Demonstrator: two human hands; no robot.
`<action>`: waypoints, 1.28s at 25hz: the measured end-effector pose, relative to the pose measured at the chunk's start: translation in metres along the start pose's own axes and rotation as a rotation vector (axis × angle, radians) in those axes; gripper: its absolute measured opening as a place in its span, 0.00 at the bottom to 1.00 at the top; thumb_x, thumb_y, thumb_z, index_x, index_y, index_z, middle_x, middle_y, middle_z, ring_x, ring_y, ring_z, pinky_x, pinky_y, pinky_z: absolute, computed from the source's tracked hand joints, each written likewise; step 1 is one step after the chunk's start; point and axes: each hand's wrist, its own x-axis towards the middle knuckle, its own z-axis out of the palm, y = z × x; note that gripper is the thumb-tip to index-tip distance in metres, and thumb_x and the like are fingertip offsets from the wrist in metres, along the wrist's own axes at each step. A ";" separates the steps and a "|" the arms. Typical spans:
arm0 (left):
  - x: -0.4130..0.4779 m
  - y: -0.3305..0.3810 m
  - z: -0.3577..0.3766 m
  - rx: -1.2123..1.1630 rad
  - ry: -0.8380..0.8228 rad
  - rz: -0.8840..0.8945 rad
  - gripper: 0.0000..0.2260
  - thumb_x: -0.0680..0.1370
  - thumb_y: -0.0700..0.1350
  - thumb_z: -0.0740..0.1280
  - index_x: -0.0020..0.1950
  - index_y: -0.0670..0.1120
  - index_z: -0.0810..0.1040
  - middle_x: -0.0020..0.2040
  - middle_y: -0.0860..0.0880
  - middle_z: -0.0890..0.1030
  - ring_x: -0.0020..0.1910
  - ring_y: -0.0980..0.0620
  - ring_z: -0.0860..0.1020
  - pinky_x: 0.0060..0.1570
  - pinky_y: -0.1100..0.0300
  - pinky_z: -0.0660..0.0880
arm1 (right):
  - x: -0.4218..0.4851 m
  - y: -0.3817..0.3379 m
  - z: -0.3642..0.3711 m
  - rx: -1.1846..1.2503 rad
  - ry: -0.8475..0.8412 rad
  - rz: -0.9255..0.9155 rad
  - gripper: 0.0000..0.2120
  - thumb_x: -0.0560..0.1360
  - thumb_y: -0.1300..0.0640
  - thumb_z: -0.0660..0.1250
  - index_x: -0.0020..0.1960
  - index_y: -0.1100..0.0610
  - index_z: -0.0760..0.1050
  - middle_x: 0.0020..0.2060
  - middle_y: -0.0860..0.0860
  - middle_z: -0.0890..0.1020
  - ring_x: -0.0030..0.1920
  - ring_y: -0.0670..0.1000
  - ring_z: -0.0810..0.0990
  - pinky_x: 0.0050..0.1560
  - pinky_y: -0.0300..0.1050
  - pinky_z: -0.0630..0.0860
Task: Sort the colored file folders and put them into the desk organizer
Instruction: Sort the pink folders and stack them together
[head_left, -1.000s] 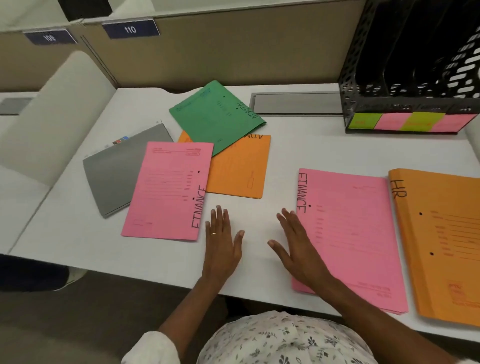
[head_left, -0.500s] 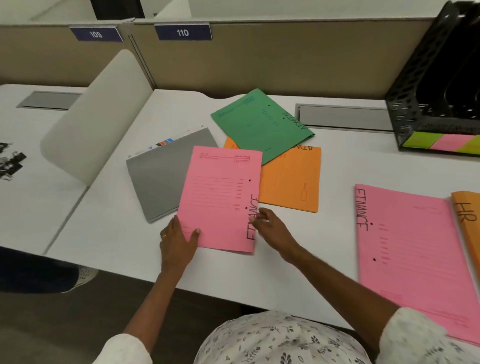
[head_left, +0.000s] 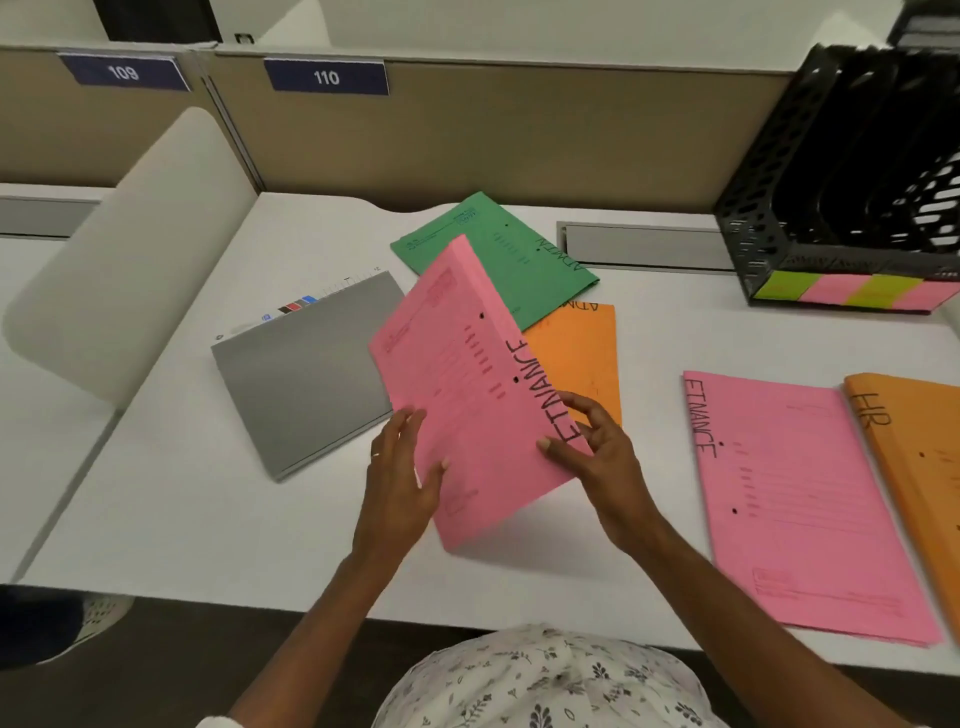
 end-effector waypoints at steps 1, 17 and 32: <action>0.017 0.023 -0.005 -0.007 0.052 0.119 0.29 0.80 0.47 0.69 0.79 0.47 0.63 0.78 0.48 0.64 0.77 0.48 0.61 0.71 0.41 0.69 | -0.004 -0.013 -0.004 0.023 0.042 -0.022 0.23 0.74 0.63 0.75 0.66 0.51 0.75 0.56 0.50 0.86 0.55 0.54 0.86 0.51 0.48 0.83; 0.117 0.190 -0.016 -0.181 -0.387 0.519 0.12 0.79 0.57 0.68 0.58 0.53 0.83 0.46 0.61 0.85 0.41 0.59 0.84 0.38 0.56 0.83 | -0.031 -0.116 -0.150 -0.180 0.554 -0.302 0.17 0.75 0.51 0.75 0.62 0.52 0.79 0.56 0.48 0.85 0.59 0.49 0.83 0.61 0.49 0.80; 0.029 0.235 0.184 -0.790 -0.372 -0.192 0.14 0.85 0.46 0.61 0.70 0.54 0.75 0.60 0.52 0.84 0.56 0.50 0.84 0.51 0.53 0.82 | -0.063 -0.007 -0.273 -0.310 0.713 -0.020 0.29 0.80 0.57 0.68 0.77 0.46 0.62 0.71 0.48 0.72 0.69 0.52 0.73 0.67 0.56 0.76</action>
